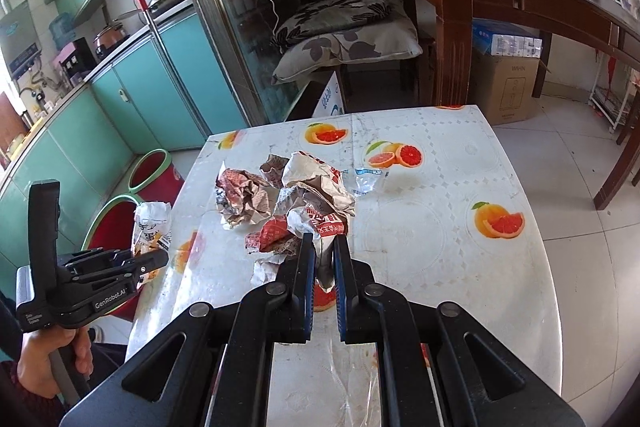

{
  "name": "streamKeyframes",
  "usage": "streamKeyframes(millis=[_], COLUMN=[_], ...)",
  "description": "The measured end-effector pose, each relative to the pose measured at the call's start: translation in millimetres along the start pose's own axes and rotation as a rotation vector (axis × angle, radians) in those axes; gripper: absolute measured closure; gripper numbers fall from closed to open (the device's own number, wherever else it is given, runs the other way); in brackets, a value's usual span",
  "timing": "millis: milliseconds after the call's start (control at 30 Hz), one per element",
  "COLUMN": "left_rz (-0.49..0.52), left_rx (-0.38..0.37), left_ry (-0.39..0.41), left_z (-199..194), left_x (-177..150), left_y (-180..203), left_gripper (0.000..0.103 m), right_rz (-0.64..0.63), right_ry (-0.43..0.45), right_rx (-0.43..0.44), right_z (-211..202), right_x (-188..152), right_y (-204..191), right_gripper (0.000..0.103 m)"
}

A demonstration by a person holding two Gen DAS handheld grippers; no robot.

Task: Collect trash
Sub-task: 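Carry the wrapper and paper wad over the red bucket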

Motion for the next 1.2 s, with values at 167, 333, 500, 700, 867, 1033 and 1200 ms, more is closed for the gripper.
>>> streamKeyframes(millis=[167, 333, 500, 700, 867, 1033, 1200], left_rz=[-0.012, -0.025, -0.030, -0.055, -0.081, -0.109, -0.151], left_rx=[0.005, 0.011, 0.024, 0.043, 0.061, 0.080, 0.105], left_ry=[0.013, 0.025, 0.032, 0.040, 0.040, 0.039, 0.034], left_z=[-8.2, -15.5, -22.2, -30.6, -34.8, -38.1, -40.8], left_x=[-1.7, -3.5, -5.1, -9.2, -15.3, -21.7, -28.9], left_y=[-6.8, -15.2, -26.6, -45.9, -64.0, -83.0, -104.3], left_gripper=[0.088, 0.088, 0.088, 0.088, 0.088, 0.088, 0.088], right_rz=[-0.028, -0.058, -0.088, -0.117, -0.145, -0.176, -0.215], right_ry=[0.011, 0.017, 0.022, 0.021, 0.011, -0.003, -0.013], right_rx=[0.021, 0.042, 0.063, 0.087, 0.108, 0.134, 0.164], right_z=[-4.9, -7.4, -8.8, -5.8, -0.4, 7.0, 14.7], right_x=[1.8, 2.8, 4.5, 6.2, 4.7, 1.9, -0.1], right_y=[-17.8, -36.6, -56.3, -79.4, -99.5, -121.7, -147.0], right_gripper=[0.096, 0.096, 0.096, 0.096, 0.096, 0.096, 0.096])
Point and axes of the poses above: each gripper's, at about its wrist camera, not at the fingertips, and z roughly the way its jaws point, y to its right, x to its top, the point moved 2 cm from there along z, roughly the way its jaws point, and after that the axes turned 5 degrees about z, right-handed, at the moved point
